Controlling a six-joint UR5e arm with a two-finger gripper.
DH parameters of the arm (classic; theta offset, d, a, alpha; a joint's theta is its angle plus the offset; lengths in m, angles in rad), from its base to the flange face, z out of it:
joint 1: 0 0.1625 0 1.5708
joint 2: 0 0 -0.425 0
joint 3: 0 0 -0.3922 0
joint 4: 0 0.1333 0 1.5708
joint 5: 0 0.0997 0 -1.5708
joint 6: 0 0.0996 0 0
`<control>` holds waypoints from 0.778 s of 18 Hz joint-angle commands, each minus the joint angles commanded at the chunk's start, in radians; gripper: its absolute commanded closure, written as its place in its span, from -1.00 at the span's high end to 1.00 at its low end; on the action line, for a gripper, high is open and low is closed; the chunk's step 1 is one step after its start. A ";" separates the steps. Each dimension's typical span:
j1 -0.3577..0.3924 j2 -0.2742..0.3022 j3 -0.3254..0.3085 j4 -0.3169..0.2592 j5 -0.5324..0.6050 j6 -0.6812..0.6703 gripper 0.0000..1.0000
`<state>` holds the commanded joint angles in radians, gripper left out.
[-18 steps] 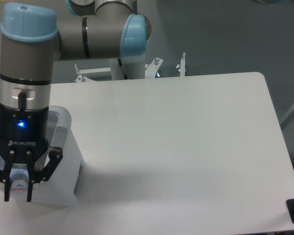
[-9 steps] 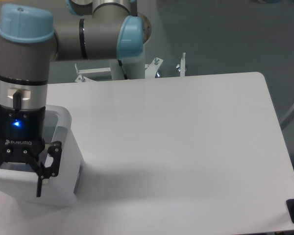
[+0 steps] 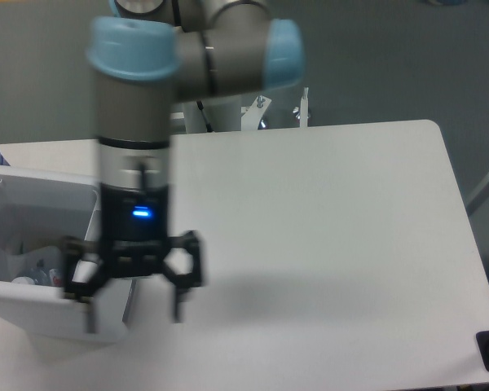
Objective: Place the trash in the trash can
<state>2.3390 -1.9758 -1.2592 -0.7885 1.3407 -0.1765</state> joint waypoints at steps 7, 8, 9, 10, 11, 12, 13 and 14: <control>0.169 0.003 -0.160 -0.005 -0.002 0.282 1.00; 0.187 0.003 -0.170 -0.006 0.002 0.320 1.00; 0.206 0.005 -0.186 -0.006 0.002 0.359 1.00; 0.223 0.005 -0.199 -0.008 0.003 0.395 1.00; 0.235 0.005 -0.213 -0.009 0.005 0.440 1.00; 0.247 0.005 -0.223 -0.011 0.006 0.484 1.00; 0.261 0.006 -0.229 -0.015 0.008 0.530 1.00; 0.270 0.011 -0.227 -0.038 0.009 0.582 1.00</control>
<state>2.6092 -1.9651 -1.4864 -0.8266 1.3499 0.4060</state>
